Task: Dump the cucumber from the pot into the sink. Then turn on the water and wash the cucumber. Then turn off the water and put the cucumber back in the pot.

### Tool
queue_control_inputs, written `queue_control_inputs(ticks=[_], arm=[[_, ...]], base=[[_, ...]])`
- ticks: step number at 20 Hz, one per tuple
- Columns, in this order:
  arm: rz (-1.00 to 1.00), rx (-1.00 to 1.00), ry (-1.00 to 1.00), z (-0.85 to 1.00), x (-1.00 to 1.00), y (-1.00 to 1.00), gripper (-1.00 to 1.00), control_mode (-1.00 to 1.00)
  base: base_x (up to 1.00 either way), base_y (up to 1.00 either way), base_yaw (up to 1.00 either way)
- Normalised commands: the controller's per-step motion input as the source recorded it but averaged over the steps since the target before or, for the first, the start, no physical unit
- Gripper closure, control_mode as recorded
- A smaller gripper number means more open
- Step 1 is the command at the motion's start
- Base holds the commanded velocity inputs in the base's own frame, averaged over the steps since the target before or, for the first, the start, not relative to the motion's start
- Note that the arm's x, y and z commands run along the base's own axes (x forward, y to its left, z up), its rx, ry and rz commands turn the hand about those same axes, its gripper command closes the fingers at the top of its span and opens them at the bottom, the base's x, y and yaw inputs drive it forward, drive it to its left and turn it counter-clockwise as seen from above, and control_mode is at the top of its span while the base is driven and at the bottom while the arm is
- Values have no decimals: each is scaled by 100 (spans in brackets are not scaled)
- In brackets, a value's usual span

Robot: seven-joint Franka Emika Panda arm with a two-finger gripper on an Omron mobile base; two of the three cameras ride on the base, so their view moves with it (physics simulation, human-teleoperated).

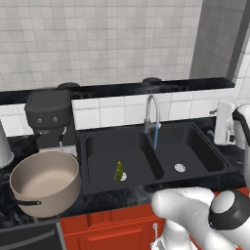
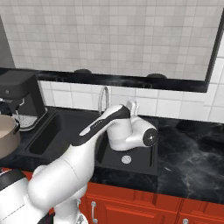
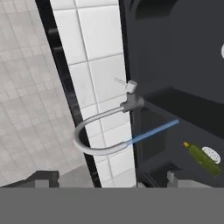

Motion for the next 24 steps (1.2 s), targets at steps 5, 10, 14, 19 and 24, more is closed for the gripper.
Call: queue_control_inputs(ticks=[5, 10, 14, 19, 24], arm=[[0, 0, 14, -35, 44, 0, -100, -100], [0, 0, 11, -36, 36, 0, -100, -100], [0, 0, 10, -36, 36, 0, -100, -100], [0, 1, 2, -35, 32, 8, -100, -100], [0, 3, 2, -33, 44, 14, -100, -100]], base=[[0, 0, 0], [0, 0, 0], [0, 0, 0], [0, 0, 0], [0, 0, 0]])
